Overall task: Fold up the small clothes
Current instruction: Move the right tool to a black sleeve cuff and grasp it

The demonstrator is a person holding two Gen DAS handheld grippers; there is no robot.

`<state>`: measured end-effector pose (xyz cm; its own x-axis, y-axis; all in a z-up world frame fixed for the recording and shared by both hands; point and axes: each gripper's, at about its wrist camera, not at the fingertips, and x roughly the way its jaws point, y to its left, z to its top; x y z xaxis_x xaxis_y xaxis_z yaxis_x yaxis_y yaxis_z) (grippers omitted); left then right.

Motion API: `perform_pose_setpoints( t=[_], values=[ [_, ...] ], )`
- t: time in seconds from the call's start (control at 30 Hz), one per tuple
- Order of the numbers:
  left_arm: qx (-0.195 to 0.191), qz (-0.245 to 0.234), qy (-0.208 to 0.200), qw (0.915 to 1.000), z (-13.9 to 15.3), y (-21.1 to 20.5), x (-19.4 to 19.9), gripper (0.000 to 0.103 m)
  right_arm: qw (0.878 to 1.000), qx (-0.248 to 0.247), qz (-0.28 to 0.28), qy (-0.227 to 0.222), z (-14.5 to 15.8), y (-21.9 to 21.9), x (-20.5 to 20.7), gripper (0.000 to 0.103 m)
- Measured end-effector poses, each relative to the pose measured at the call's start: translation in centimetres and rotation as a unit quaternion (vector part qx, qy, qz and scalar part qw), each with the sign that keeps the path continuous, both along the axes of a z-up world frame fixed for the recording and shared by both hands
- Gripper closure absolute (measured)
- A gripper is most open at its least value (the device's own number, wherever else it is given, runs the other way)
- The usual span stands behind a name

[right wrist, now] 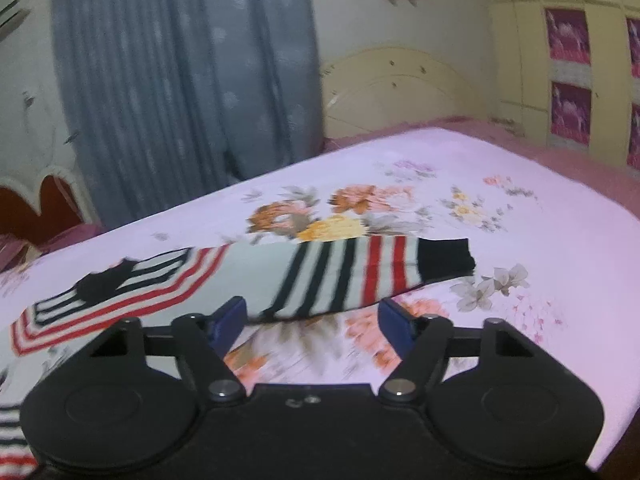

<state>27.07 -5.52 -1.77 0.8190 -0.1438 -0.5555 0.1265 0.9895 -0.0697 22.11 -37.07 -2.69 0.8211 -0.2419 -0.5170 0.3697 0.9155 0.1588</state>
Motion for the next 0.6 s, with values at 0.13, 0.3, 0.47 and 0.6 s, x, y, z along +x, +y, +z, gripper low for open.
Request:
perform_pose_setpoints(
  t=[0.13,0.3,0.47,0.6],
  values=[
    [0.004,-0.007,0.011,0.9999,-0.6,-4.4,3.4,0.0,0.999,0.03,-0.02,0.011,-1.9,-4.9,3.0,0.049],
    [0.032,-0.02,0.041,0.9985,-2.1,-9.3,6.2,0.0,0.994,0.09,-0.055,0.03,-5.7,-11.1,6.2,0.056],
    [0.057,-0.022,0.071,0.9956,-3.4,-12.3,7.6,0.0,0.988,0.119,-0.084,0.045,-8.9,-15.2,8.3,0.059],
    [0.074,-0.018,0.085,0.9935,-4.0,-13.3,8.5,0.0,0.979,0.171,-0.103,0.04,-10.7,-17.6,9.5,0.059]
  ],
)
